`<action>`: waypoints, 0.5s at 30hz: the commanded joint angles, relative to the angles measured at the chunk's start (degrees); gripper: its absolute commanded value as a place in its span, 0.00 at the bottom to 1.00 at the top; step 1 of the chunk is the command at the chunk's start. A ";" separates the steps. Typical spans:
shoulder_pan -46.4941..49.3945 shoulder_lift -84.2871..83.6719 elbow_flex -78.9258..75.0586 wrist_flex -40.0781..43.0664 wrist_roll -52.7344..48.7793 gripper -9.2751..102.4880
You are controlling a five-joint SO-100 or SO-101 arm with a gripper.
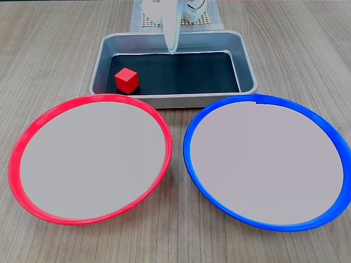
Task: Move a red block from tray to red dish
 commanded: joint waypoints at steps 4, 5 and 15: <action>1.49 -5.19 -11.07 -0.44 -15.64 0.08; 1.58 -8.44 -14.59 -0.44 -21.71 0.08; 6.86 -56.25 -66.18 32.17 -64.86 0.08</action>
